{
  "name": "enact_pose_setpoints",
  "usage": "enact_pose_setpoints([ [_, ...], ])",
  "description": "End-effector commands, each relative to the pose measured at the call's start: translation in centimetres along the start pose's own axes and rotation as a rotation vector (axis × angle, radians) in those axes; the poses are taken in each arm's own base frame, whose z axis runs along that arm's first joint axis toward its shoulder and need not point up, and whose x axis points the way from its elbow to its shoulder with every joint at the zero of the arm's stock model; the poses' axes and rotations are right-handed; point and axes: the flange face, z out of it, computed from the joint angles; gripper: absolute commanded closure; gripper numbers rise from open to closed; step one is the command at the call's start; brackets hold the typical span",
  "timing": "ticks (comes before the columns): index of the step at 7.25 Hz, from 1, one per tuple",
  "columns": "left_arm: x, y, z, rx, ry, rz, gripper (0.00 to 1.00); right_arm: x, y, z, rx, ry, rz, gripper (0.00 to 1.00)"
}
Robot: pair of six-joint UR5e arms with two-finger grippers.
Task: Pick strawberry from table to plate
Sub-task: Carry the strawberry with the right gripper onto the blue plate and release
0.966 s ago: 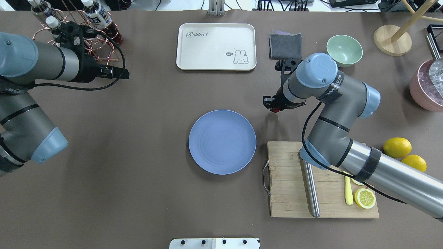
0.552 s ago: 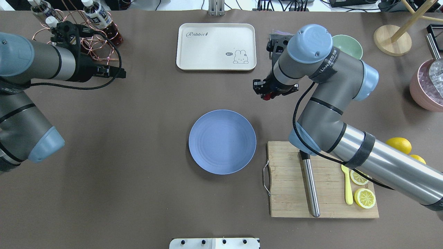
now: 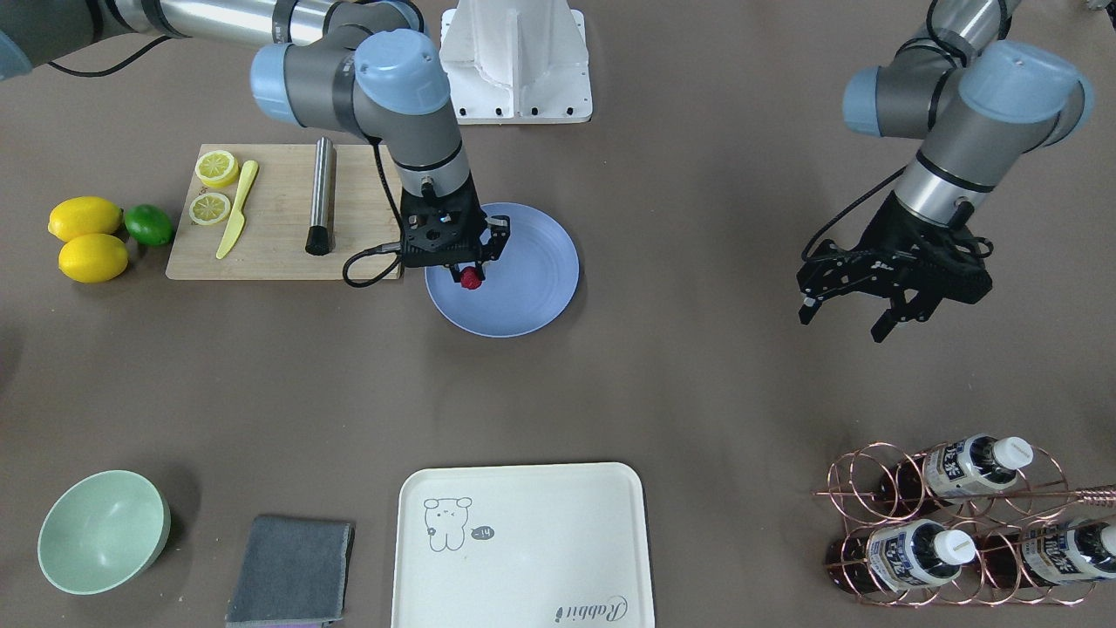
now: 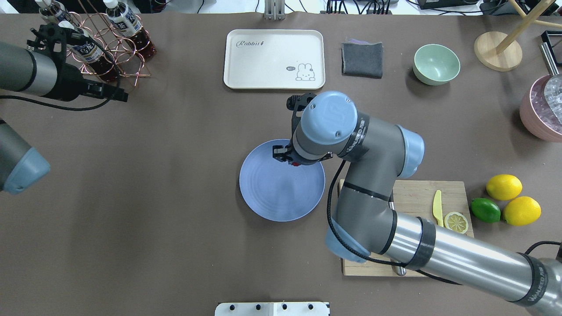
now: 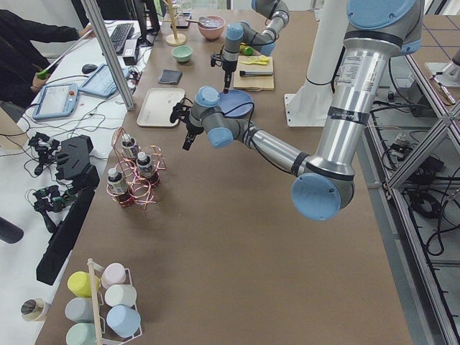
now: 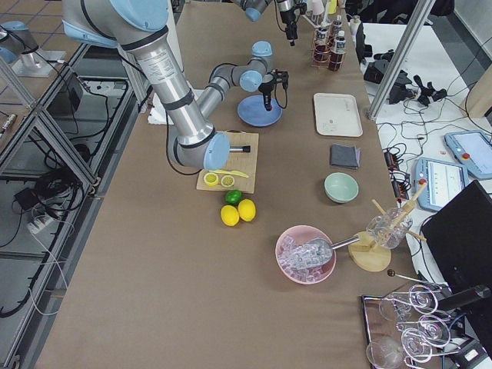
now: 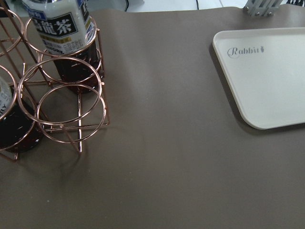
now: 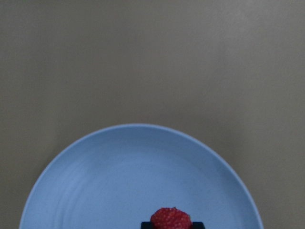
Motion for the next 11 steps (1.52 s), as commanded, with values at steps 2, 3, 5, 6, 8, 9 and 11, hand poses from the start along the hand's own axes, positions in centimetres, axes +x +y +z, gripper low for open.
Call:
enact_pose_setpoints([
  [2, -4.4, 1.0, 0.8, -0.079, -0.006, -0.005, 0.02, -3.0, 2.8, 3.4, 0.014, 0.038, -0.033, 1.0],
  [3, -4.8, 1.4, 0.9, -0.083, -0.01, -0.007, 0.02, -3.0, 2.8, 3.6, 0.013, 0.041, -0.036, 1.0],
  [5, -4.9, 1.4, 0.8, -0.084, -0.01, -0.009, 0.02, -2.9, 2.6, 4.0, 0.012, 0.047, -0.033, 0.37],
  [6, -5.0, 1.3, 0.7, -0.083, -0.01, -0.011, 0.02, -3.1, 2.8, 3.7, 0.018, 0.041, -0.031, 0.0],
  [8, -5.1, 1.3, 0.6, -0.084, -0.01, -0.013, 0.02, -2.6, 1.8, 0.6, 0.036, 0.008, -0.016, 0.0],
  [9, -5.5, 1.1, 0.3, -0.08, -0.012, -0.019, 0.02, -1.5, 0.4, -3.0, 0.027, 0.017, 0.009, 0.0],
  [11, -12.7, 2.8, -2.6, -0.099, -0.047, 0.044, 0.02, 6.9, -4.5, -11.1, -0.036, 0.065, 0.063, 0.0],
])
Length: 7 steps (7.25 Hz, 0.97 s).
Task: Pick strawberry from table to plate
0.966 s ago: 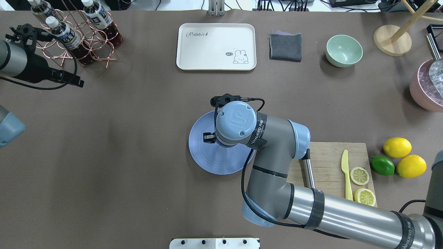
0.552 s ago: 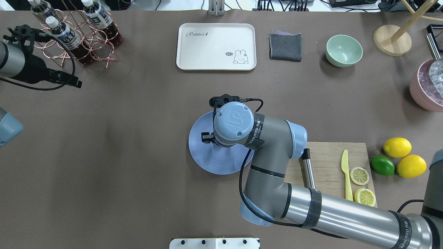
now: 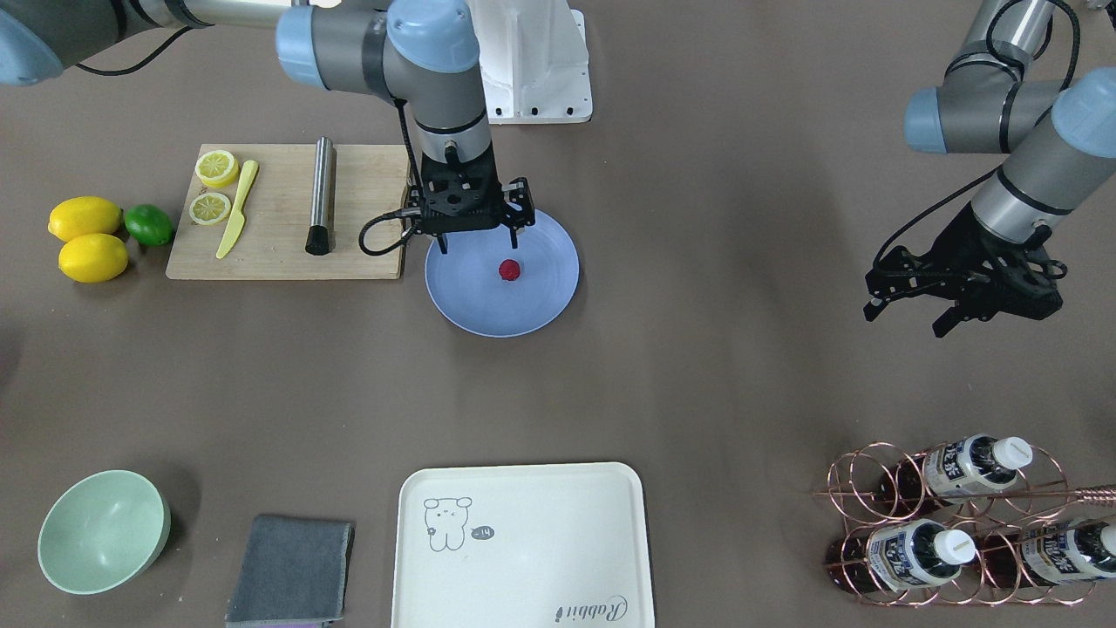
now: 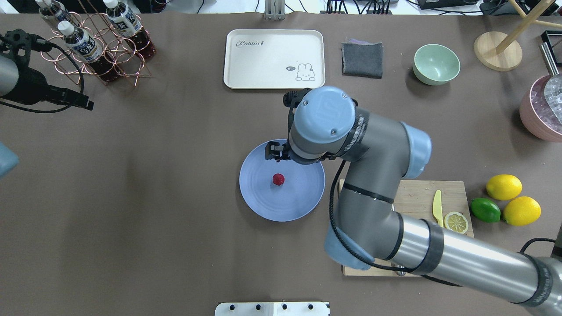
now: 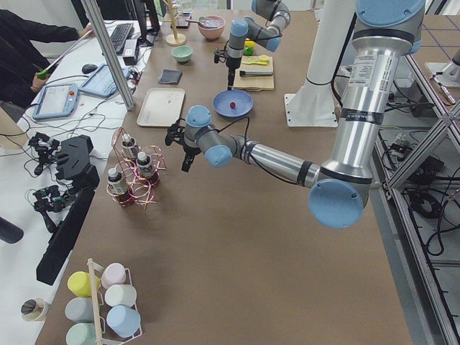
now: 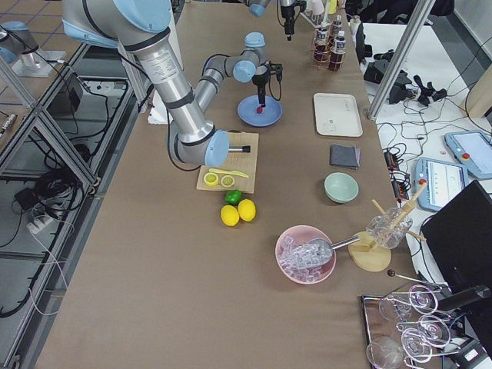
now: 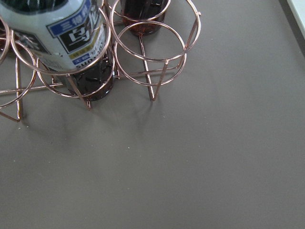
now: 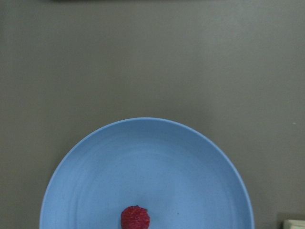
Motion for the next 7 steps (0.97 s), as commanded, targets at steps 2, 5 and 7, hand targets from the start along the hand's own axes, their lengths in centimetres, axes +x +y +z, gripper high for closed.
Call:
enact_pose_setpoints([
  [2, -13.4, 2.7, -5.9, -0.086, -0.108, 0.118, 0.02, 23.2, -7.1, -7.2, -0.068, 0.112, -0.12, 0.0],
  [5, -21.4, 5.0, -12.0, -0.056, -0.152, 0.044, 0.02, 50.9, -14.1, -10.7, -0.17, 0.064, -0.2, 0.0],
  [7, -24.6, 6.8, -13.4, -0.119, -0.163, 0.068, 0.02, 63.9, -14.2, -12.1, -0.182, 0.074, -0.214, 0.0],
])
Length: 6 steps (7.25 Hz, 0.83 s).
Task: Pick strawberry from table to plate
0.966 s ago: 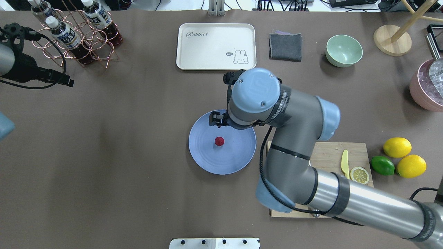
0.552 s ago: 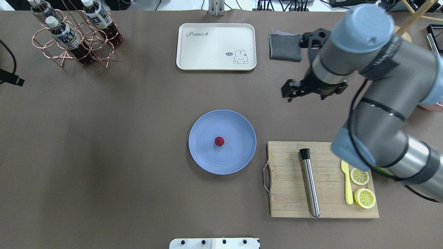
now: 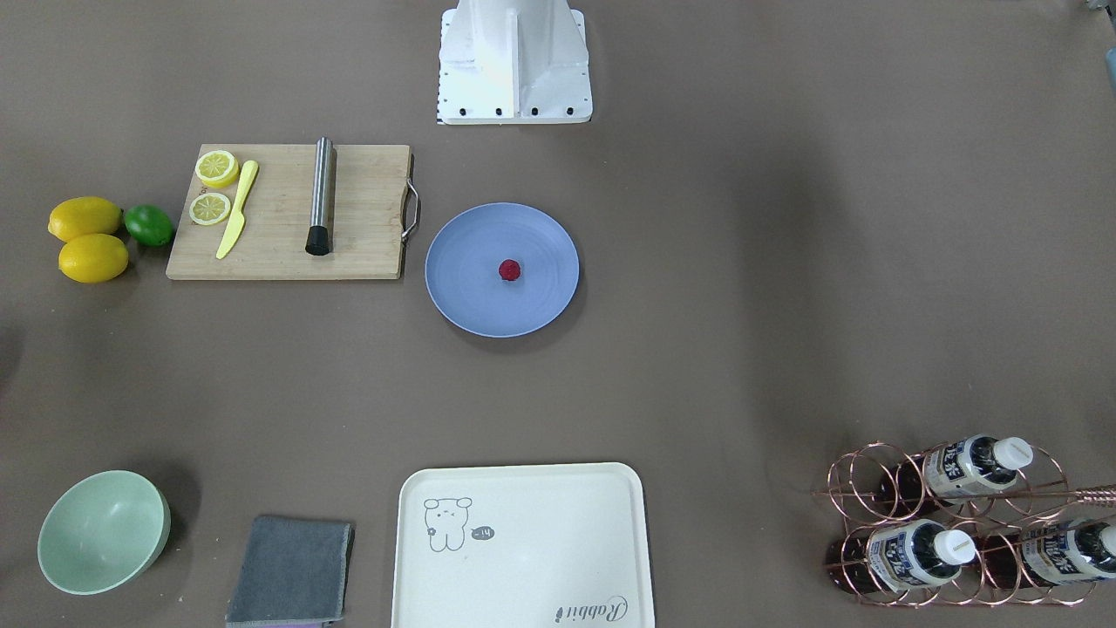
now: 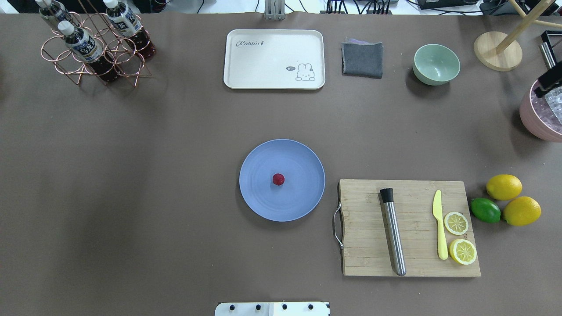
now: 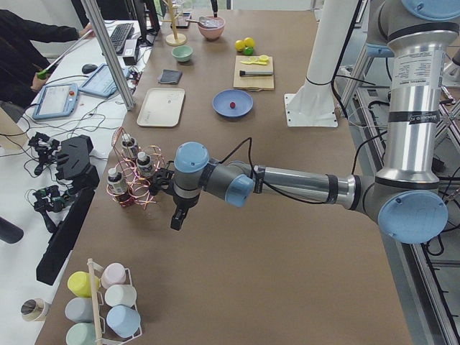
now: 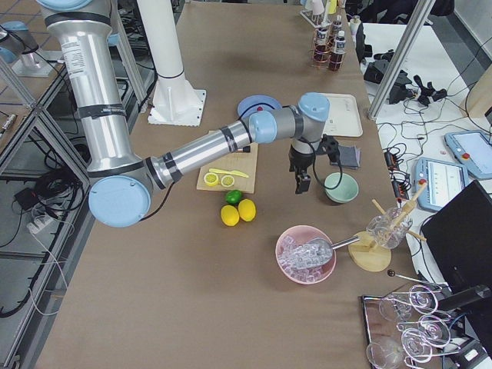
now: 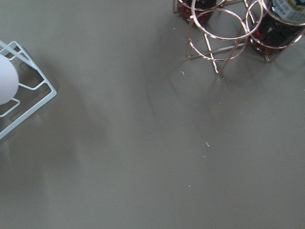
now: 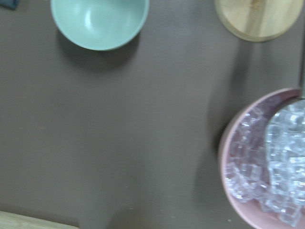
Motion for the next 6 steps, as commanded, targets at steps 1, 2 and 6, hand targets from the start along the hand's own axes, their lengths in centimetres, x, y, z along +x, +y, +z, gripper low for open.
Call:
enact_pose_setpoints([
  [1, -2.7, 2.8, 0.4, -0.07, -0.001, -0.001, 0.02, 11.4, 4.4, -0.1, -0.006, -0.009, 0.037, 0.0],
  [2, -3.5, 3.8, 1.3, -0.089, 0.0, -0.017, 0.02, 13.5, 6.0, -0.7, 0.014, -0.015, 0.083, 0.0],
  [6, -3.6, 3.5, 1.5, -0.09, 0.001, -0.017, 0.02, 14.6, 6.4, -1.2, 0.023, -0.018, 0.113, 0.0],
])
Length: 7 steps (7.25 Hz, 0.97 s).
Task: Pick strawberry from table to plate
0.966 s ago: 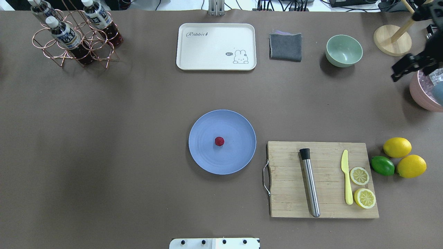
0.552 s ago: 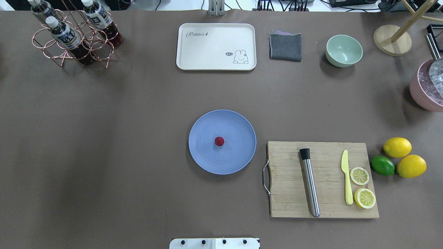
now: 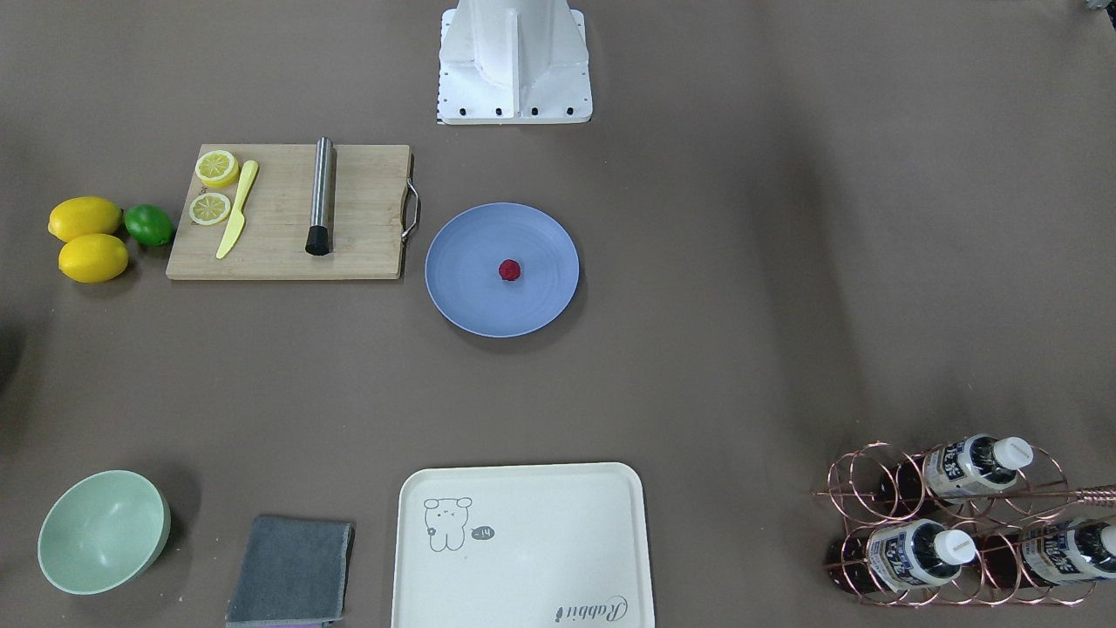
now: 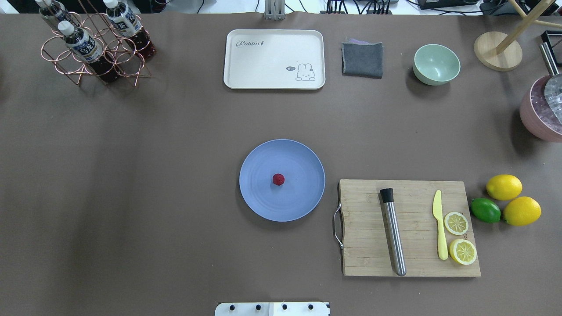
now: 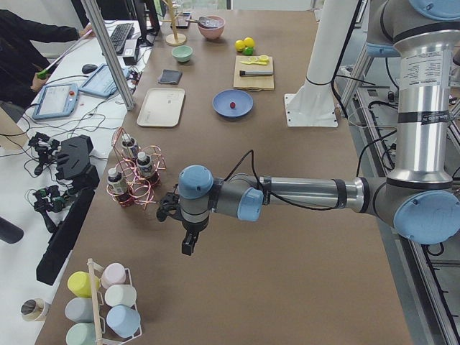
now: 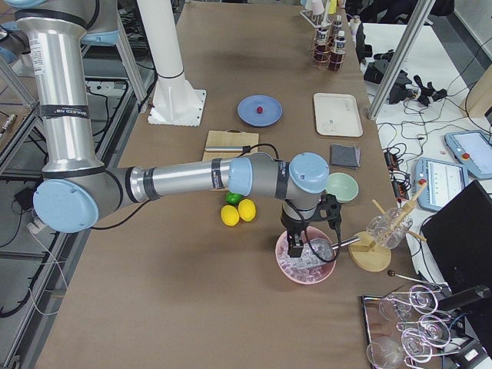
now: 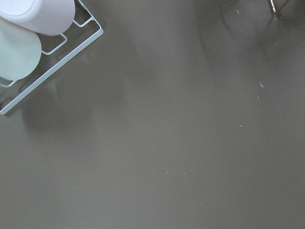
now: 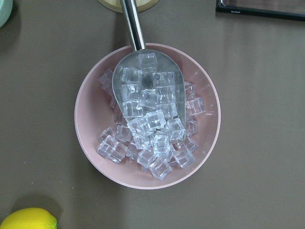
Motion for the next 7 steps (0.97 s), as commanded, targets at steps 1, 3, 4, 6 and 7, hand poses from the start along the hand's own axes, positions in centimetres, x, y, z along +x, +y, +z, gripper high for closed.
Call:
enact_pose_setpoints([
  [1, 0.2, -0.5, -0.3, 0.007, 0.0, 0.004, 0.02, 0.4, -0.2, 0.3, -0.006, -0.001, 0.009, 0.0],
  [3, 0.3, -0.9, -0.5, 0.011, -0.003, 0.008, 0.02, 0.6, -0.3, 0.4, -0.008, -0.001, 0.011, 0.0],
  [4, 0.4, -1.3, -0.6, 0.013, -0.005, 0.008, 0.02, 0.6, -0.3, 0.5, -0.009, -0.001, 0.01, 0.0],
  [6, 0.4, -1.5, -0.8, 0.018, -0.007, 0.01, 0.02, 0.8, -0.6, 0.7, 0.004, 0.005, -0.001, 0.0],
  [7, 0.4, -1.5, -0.8, 0.018, -0.008, 0.01, 0.02, 1.3, -0.6, 1.3, 0.003, 0.001, 0.003, 0.0],
])
